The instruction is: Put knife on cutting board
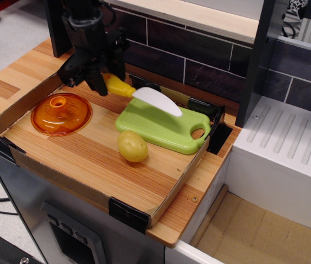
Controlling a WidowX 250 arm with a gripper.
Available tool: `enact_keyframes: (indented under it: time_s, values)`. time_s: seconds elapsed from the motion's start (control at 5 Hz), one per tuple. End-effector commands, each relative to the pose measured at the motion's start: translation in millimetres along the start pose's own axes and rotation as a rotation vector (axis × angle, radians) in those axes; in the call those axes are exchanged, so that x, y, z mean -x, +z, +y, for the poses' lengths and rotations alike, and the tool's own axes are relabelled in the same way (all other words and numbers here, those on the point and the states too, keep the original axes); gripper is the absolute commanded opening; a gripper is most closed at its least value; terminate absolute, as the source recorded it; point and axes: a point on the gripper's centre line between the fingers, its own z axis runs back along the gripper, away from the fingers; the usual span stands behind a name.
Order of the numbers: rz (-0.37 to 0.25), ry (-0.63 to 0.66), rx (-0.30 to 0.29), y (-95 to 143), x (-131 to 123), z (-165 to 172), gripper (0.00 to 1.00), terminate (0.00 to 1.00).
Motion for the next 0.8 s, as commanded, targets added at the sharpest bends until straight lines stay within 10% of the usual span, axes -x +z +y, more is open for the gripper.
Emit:
enact_keyframes:
  time_s: [0.0,0.6]
  values:
    - [0.017,-0.080,0.067,13.8,4.2,-6.0,1.00,0.00]
    - [0.081,-0.095,0.077,83.7,4.3,-11.3,1.00,0.00]
